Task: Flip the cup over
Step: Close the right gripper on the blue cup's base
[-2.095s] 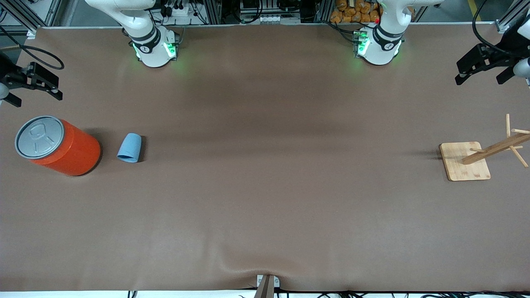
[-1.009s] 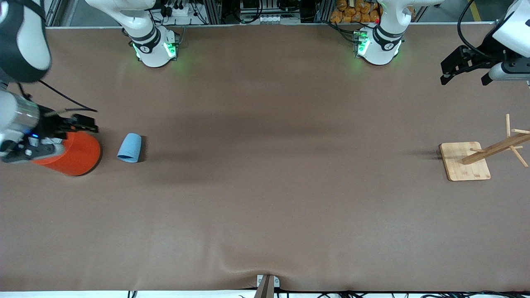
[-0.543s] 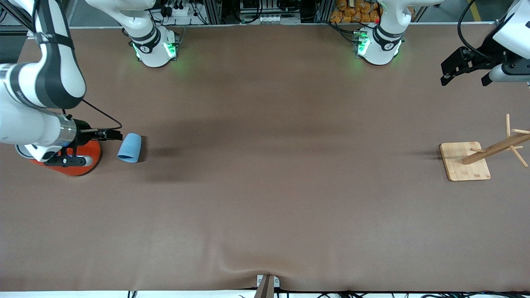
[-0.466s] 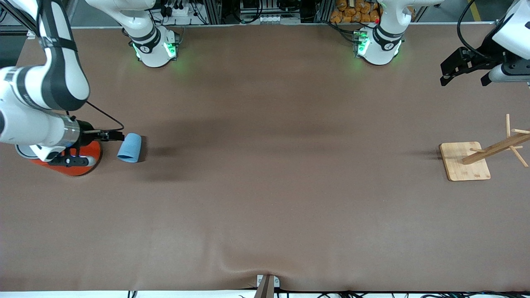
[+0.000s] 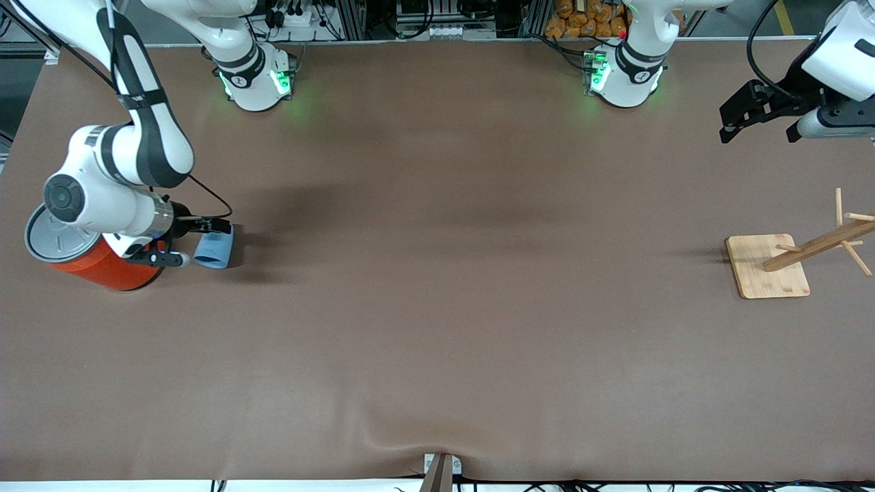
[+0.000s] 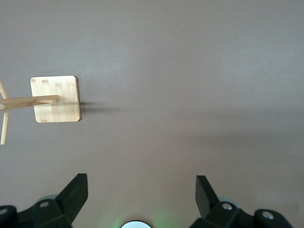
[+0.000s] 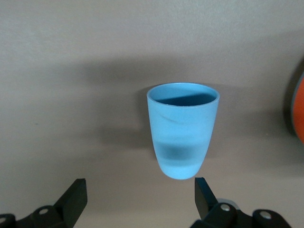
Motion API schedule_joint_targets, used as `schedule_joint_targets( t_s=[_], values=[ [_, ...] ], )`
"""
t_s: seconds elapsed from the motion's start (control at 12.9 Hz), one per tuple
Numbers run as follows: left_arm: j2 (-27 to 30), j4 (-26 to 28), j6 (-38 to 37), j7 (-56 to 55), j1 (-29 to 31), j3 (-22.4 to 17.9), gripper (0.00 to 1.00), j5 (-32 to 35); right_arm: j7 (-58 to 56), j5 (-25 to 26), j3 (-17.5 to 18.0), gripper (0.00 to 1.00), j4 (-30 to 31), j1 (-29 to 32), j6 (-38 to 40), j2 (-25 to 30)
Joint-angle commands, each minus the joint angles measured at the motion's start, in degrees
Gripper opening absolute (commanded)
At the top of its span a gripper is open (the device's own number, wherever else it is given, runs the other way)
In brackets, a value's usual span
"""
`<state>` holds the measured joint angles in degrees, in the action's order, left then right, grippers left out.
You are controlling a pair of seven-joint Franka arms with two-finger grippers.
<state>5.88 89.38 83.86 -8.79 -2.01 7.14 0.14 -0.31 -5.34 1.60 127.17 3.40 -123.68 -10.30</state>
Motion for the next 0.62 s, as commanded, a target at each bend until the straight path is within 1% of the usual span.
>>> schedule_joint_targets(
  t_s=[0.0, 0.23, 0.39, 0.54],
  values=[
    [-0.2, -0.3, -0.4, -0.8, -0.2, 0.2, 1.0, 1.1, 0.2, -0.1, 0.6, 1.0, 2.2, 1.4, -2.5, 0.9],
    [-0.6, -0.4, -0.4, -0.7, 0.1, 0.2, 1.0, 1.1, -0.1, 0.4, 0.5, 1.0, 2.2, 2.6, -5.9, -1.2],
    [-0.7, -0.4, -0.3, -0.8, 0.3, 0.2, 1.0, 1.0, -0.1, 2.1, 0.5, 1.0, 2.2, 2.8, -8.7, -3.0],
    [-0.7, -0.4, -0.3, -0.8, 0.3, 0.2, 1.0, 1.0, -0.2, 2.5, 0.6, 1.0, 2.1, 4.0, -10.2, -4.8]
  ],
)
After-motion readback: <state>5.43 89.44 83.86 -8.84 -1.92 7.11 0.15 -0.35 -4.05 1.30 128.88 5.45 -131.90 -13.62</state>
